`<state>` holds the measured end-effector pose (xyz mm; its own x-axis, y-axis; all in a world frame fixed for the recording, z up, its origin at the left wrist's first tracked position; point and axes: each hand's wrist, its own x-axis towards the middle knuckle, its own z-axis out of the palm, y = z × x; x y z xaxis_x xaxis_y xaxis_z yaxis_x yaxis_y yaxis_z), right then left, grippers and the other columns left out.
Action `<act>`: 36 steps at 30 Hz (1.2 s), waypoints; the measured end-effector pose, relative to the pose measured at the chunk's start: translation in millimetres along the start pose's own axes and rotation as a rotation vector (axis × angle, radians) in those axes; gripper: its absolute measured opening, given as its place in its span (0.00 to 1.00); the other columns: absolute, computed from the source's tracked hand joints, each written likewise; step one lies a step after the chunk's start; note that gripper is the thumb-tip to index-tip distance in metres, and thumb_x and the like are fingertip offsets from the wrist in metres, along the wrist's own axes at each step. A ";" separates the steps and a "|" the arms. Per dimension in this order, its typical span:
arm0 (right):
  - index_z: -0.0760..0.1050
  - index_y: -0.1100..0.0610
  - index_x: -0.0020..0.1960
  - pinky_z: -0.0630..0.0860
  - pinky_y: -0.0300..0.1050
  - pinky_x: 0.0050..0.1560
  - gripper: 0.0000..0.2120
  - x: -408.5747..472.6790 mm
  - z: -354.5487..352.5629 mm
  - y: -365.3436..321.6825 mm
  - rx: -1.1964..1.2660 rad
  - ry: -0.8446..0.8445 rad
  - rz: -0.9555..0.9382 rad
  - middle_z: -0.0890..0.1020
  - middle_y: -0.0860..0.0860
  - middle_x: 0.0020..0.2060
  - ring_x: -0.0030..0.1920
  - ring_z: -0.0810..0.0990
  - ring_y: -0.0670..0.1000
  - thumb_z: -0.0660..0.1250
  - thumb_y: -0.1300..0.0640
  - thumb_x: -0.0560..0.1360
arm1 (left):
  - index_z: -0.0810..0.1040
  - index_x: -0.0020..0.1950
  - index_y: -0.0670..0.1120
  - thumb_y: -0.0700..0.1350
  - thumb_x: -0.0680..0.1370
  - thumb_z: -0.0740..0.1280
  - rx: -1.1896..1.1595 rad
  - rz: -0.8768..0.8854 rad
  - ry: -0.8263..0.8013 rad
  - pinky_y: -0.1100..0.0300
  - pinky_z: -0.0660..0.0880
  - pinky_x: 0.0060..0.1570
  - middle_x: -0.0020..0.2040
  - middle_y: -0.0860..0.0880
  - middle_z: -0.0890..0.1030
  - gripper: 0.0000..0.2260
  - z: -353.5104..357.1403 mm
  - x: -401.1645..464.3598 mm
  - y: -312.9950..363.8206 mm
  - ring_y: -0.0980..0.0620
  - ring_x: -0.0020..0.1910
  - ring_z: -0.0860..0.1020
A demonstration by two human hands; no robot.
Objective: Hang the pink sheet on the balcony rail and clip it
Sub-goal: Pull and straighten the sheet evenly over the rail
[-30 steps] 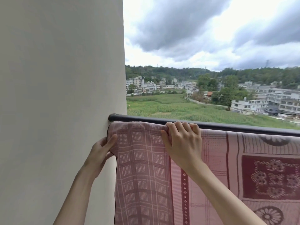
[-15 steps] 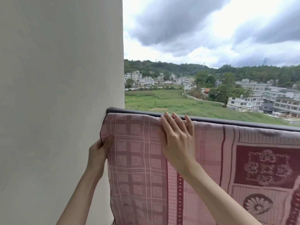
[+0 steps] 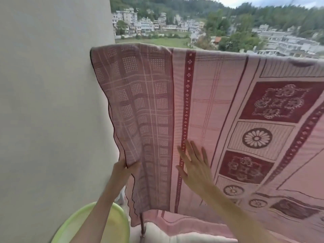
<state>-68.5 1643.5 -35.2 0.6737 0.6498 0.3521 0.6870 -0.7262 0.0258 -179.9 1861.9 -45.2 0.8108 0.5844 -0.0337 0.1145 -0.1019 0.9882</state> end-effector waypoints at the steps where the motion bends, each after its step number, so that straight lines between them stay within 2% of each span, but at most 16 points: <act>1: 0.62 0.54 0.72 0.61 0.63 0.70 0.27 -6.9 6.7 2.2 0.022 -0.040 0.021 0.64 0.58 0.72 0.72 0.62 0.59 0.48 0.43 0.77 | 0.77 0.41 0.39 0.43 0.71 0.72 0.021 -0.015 0.055 0.58 0.71 0.37 0.36 0.46 0.78 0.08 1.9 1.0 -9.1 0.51 0.37 0.75; 5: 0.58 0.53 0.73 0.61 0.62 0.69 0.29 -33.1 30.0 12.8 0.115 -0.158 0.141 0.62 0.56 0.73 0.72 0.61 0.58 0.43 0.40 0.78 | 0.76 0.52 0.40 0.39 0.77 0.65 0.000 0.037 0.346 0.57 0.70 0.40 0.45 0.45 0.78 0.05 -3.0 11.2 -22.6 0.49 0.44 0.74; 7: 0.53 0.51 0.75 0.52 0.57 0.74 0.31 -45.6 42.8 17.0 0.190 -0.210 0.204 0.53 0.52 0.76 0.75 0.52 0.54 0.43 0.39 0.76 | 0.76 0.54 0.40 0.38 0.76 0.65 -0.008 0.066 0.389 0.57 0.70 0.44 0.47 0.46 0.78 0.07 -6.5 19.0 -27.5 0.50 0.45 0.74; 9: 0.49 0.49 0.76 0.49 0.53 0.75 0.29 -56.0 55.8 19.7 0.316 -0.280 0.303 0.48 0.50 0.76 0.76 0.49 0.52 0.49 0.41 0.78 | 0.76 0.51 0.38 0.38 0.76 0.65 0.020 0.043 0.356 0.59 0.68 0.39 0.44 0.45 0.76 0.06 -2.0 21.4 -39.3 0.51 0.42 0.72; 12: 0.53 0.51 0.76 0.54 0.49 0.73 0.28 -59.1 72.5 14.9 0.569 -0.316 0.515 0.55 0.50 0.76 0.75 0.55 0.51 0.56 0.46 0.79 | 0.74 0.45 0.40 0.39 0.76 0.66 0.020 -0.090 0.234 0.65 0.66 0.32 0.34 0.48 0.72 0.03 5.1 14.6 -66.2 0.52 0.36 0.69; 15: 0.59 0.54 0.74 0.59 0.48 0.71 0.25 -60.3 95.9 21.1 0.915 -0.347 0.839 0.64 0.52 0.73 0.72 0.63 0.52 0.57 0.48 0.79 | 0.75 0.47 0.41 0.38 0.76 0.66 0.023 -0.199 0.157 0.71 0.69 0.30 0.36 0.53 0.76 0.02 19.2 6.7 -101.3 0.57 0.34 0.72; 17: 0.61 0.55 0.73 0.61 0.51 0.71 0.25 -65.6 113.5 27.5 1.105 -0.360 1.021 0.66 0.52 0.71 0.70 0.65 0.52 0.57 0.47 0.79 | 0.75 0.41 0.41 0.38 0.75 0.67 0.030 -0.259 0.174 0.75 0.65 0.25 0.31 0.52 0.74 0.04 27.1 4.3 -123.8 0.56 0.31 0.70; 19: 0.63 0.56 0.72 0.62 0.45 0.69 0.23 -78.1 136.0 32.8 1.132 -0.365 1.063 0.69 0.49 0.68 0.67 0.68 0.49 0.58 0.48 0.79 | 0.70 0.33 0.43 0.38 0.75 0.67 0.074 -0.276 0.193 0.72 0.61 0.22 0.27 0.51 0.69 0.12 31.4 5.5 -151.7 0.59 0.27 0.66; 22: 0.63 0.57 0.72 0.62 0.37 0.61 0.23 -97.4 175.3 39.0 1.082 -0.407 1.028 0.72 0.50 0.65 0.67 0.69 0.49 0.59 0.51 0.79 | 0.69 0.35 0.38 0.40 0.75 0.68 0.127 -0.295 0.183 0.62 0.57 0.27 0.32 0.44 0.64 0.12 38.8 8.6 -196.9 0.52 0.30 0.59; 24: 0.63 0.55 0.72 0.62 0.40 0.66 0.24 -108.2 207.0 42.4 1.112 -0.437 1.040 0.72 0.48 0.65 0.66 0.70 0.51 0.60 0.49 0.78 | 0.71 0.37 0.35 0.43 0.73 0.70 0.163 -0.288 0.199 0.61 0.55 0.28 0.32 0.44 0.64 0.13 43.9 7.0 -227.8 0.50 0.32 0.58; 25: 0.63 0.55 0.72 0.62 0.46 0.69 0.24 -113.9 222.7 43.3 1.144 -0.433 1.063 0.72 0.48 0.66 0.66 0.70 0.52 0.61 0.49 0.78 | 0.72 0.37 0.36 0.44 0.73 0.70 0.187 -0.278 0.210 0.60 0.56 0.28 0.32 0.44 0.65 0.13 48.4 4.2 -241.3 0.49 0.32 0.58; 27: 0.64 0.54 0.70 0.66 0.55 0.69 0.24 -125.5 250.3 41.7 1.231 -0.408 1.142 0.72 0.53 0.67 0.65 0.71 0.53 0.63 0.49 0.77 | 0.74 0.41 0.36 0.42 0.75 0.68 0.254 -0.279 0.229 0.55 0.61 0.33 0.34 0.43 0.71 0.09 59.0 0.9 -266.6 0.47 0.33 0.64; 29: 0.65 0.55 0.69 0.70 0.55 0.64 0.22 -136.1 274.6 38.4 1.372 -0.410 1.238 0.73 0.56 0.64 0.63 0.73 0.54 0.63 0.51 0.77 | 0.75 0.43 0.35 0.40 0.76 0.66 0.315 -0.284 0.235 0.55 0.64 0.36 0.37 0.40 0.76 0.08 68.2 -1.8 -289.4 0.49 0.33 0.71; 31: 0.68 0.55 0.64 0.72 0.54 0.59 0.17 -145.5 295.1 36.6 1.555 -0.416 1.354 0.73 0.56 0.62 0.61 0.73 0.56 0.63 0.52 0.77 | 0.73 0.36 0.40 0.40 0.76 0.66 0.315 -0.278 0.218 0.60 0.67 0.30 0.28 0.44 0.75 0.09 76.6 -2.9 -313.2 0.59 0.25 0.73; 33: 0.70 0.53 0.59 0.71 0.55 0.60 0.13 -155.8 316.6 38.2 1.731 -0.408 1.457 0.71 0.55 0.62 0.62 0.72 0.57 0.63 0.50 0.77 | 0.73 0.31 0.45 0.43 0.75 0.68 0.212 -0.316 0.195 0.64 0.67 0.25 0.19 0.53 0.71 0.13 82.4 -3.6 -335.7 0.59 0.22 0.70; 36: 0.60 0.58 0.71 0.71 0.57 0.63 0.32 -163.4 351.1 42.1 1.905 -0.337 1.575 0.68 0.53 0.66 0.64 0.71 0.56 0.66 0.45 0.73 | 0.78 0.24 0.54 0.51 0.69 0.68 0.002 -0.378 0.160 0.54 0.71 0.43 0.22 0.58 0.77 0.13 91.3 -1.8 -365.3 0.52 0.36 0.71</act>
<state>-54.0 1585.5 -420.2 0.5612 0.2341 -0.7939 -0.8233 0.2564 -0.5064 -170.8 1824.6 -419.8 0.6115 0.6990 -0.3709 0.3890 0.1426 0.9101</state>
